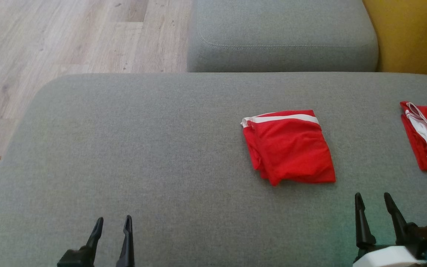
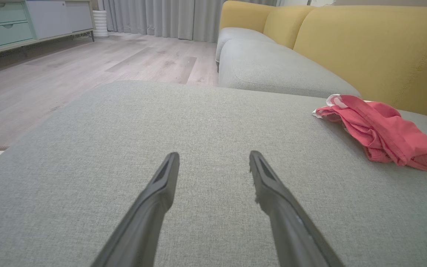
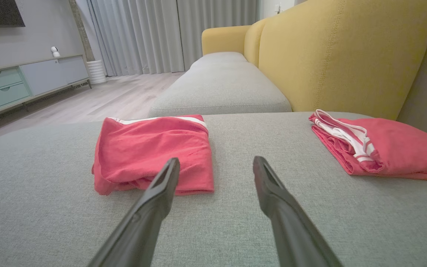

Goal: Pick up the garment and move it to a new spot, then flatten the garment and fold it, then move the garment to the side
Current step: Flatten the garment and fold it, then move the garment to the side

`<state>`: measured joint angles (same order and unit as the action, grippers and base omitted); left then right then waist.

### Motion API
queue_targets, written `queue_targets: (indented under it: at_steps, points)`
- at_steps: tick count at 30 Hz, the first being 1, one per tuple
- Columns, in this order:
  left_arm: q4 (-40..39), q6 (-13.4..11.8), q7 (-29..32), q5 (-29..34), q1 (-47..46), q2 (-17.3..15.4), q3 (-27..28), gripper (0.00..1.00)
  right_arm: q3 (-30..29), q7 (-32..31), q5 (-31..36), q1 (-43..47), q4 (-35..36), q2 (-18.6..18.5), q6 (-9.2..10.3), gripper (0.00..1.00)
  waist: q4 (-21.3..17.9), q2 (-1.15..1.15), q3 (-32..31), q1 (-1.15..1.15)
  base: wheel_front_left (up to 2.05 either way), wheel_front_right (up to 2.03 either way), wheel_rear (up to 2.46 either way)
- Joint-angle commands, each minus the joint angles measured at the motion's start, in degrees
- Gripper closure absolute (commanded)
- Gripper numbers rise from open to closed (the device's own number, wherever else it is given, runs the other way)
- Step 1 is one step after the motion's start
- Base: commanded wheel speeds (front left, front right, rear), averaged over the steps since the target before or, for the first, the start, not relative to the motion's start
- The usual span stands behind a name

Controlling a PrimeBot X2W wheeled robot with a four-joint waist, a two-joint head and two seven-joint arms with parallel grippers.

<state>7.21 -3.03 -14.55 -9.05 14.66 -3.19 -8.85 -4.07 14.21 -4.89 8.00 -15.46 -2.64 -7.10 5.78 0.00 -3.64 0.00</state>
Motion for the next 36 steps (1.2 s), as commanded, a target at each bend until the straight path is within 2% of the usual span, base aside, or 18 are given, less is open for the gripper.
queue_targets:
  at_steps: [1,9,11,15,18,22,27,32,33,34,36]
  points:
    - [-1.7,0.1,-0.4,0.8,-2.4,0.3,1.6,0.00,1.1,0.8,-0.1,-1.2,2.1,-0.5,-0.39,0.00,0.0,0.00,0.1,0.00,0.00,0.00,0.00]
    - [-2.2,-0.1,-0.4,0.4,-2.8,0.3,1.1,0.00,1.9,0.1,-2.7,-3.6,2.4,-0.4,-0.39,0.00,0.1,0.00,1.4,0.00,0.00,0.00,0.00]
    - [-2.3,0.0,-0.4,0.3,-3.1,0.3,0.6,0.00,3.2,-3.0,-4.6,-6.1,2.7,-1.1,-0.39,0.00,0.1,0.00,2.3,0.00,0.00,0.00,0.00]
    - [-2.9,0.1,-0.4,-0.2,-5.0,0.3,-0.6,0.00,4.9,-13.9,-11.5,-13.6,2.6,-2.7,-0.39,0.00,0.6,0.00,6.0,0.00,0.00,0.00,0.00]
    - [-2.6,0.3,-0.4,-0.5,-7.1,0.3,-2.3,0.00,3.3,-21.8,-13.9,-19.8,-1.2,-3.8,-0.39,0.00,1.9,0.00,8.0,0.00,0.00,0.00,0.00]
    - [-2.0,0.1,-0.4,-1.6,-10.1,0.3,-4.4,0.00,-0.3,-28.3,-15.2,-27.0,-8.4,-3.3,-0.39,0.00,4.4,0.00,10.4,0.00,0.00,0.00,0.00]
    - [-1.6,-0.9,-0.4,-3.0,-12.4,0.3,-6.6,0.00,-3.7,-31.8,-12.2,-32.7,-18.9,-3.8,-0.39,0.00,7.4,0.00,10.9,0.00,0.00,0.00,0.00]
    - [-1.6,-1.8,-0.4,-3.4,-12.6,0.3,-7.8,0.00,-7.2,-32.3,-9.6,-35.6,-26.9,-3.4,-0.39,0.00,8.5,0.00,10.5,0.00,0.00,0.00,0.00]
    - [-1.6,-1.9,-0.4,-3.5,-12.4,0.3,-7.7,0.00,-7.7,-32.2,-9.8,-36.1,-28.1,-3.3,-0.39,0.18,8.4,0.00,10.4,0.00,0.00,0.00,0.00]
    - [-1.7,-2.1,-0.4,-3.5,-12.3,0.3,-7.6,0.00,-8.4,-31.9,-10.4,-36.6,-29.1,-3.0,-0.39,1.00,8.1,0.00,10.3,0.00,0.00,0.00,0.00]
    - [-1.9,-2.3,-0.4,-3.4,-11.9,0.3,-7.3,0.00,-8.6,-31.6,-11.1,-37.5,-30.7,-2.8,-0.39,1.00,7.0,0.00,10.2,0.00,0.00,0.00,0.00]
